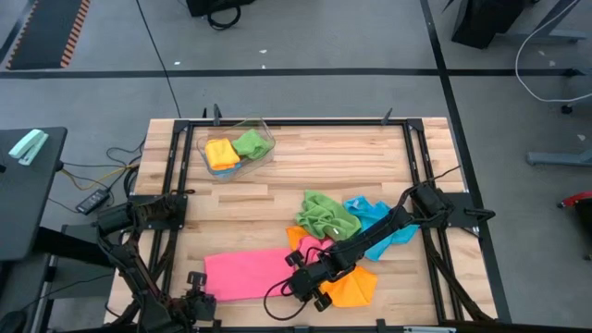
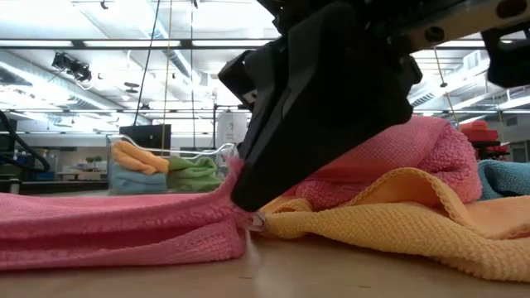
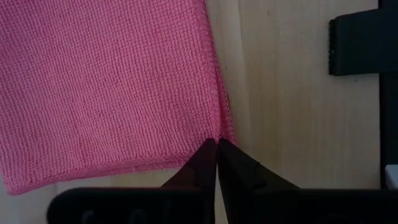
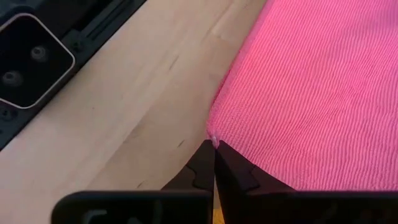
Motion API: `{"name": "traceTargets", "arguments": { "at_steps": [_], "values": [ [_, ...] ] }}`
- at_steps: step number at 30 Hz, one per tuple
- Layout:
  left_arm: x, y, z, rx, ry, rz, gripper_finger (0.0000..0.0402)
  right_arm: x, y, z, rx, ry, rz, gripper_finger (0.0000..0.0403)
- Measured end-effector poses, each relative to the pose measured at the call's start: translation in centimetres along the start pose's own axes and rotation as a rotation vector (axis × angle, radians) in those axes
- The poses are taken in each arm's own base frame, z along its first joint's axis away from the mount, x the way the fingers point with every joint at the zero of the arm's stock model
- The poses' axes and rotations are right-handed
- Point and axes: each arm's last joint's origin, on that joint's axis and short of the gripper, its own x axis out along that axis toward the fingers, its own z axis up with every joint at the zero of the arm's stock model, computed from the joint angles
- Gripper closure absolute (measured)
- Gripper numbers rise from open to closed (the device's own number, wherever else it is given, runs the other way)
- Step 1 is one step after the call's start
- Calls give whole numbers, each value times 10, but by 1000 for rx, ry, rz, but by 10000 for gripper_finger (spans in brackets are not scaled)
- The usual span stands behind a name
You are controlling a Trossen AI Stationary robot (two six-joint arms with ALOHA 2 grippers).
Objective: Fold microfiber towels
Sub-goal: Fold the left pink microfiber towel
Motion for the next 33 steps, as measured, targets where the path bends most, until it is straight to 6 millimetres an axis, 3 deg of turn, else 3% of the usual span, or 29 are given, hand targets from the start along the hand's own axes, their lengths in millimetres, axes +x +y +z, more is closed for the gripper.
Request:
{"name": "traceTargets", "arguments": {
  "at_steps": [4, 10, 15, 21, 25, 29, 33],
  "values": [
    [0, 1, 0, -24, 4, 6, 377, 0, 0, 0, 6, 0, 0, 353],
    [0, 1, 0, -57, 4, 10, 336, 0, 0, 0, 53, 0, 0, 270],
    [-8, -6, 6, -87, -21, -44, 310, 0, 0, 0, 91, 1, -8, 230],
    [-21, -11, 13, -92, -34, -69, 306, -3, -3, -1, 111, 19, -12, 217],
    [-26, -8, 18, -50, -28, -38, 320, -25, -7, 7, 141, 14, -42, 217],
    [-23, 9, 23, 16, -30, 102, 337, -42, -8, 15, 151, -8, -69, 217],
    [-21, 32, 32, 63, -58, 308, 349, -47, -9, 17, 136, -22, -104, 217]
  ]
}}
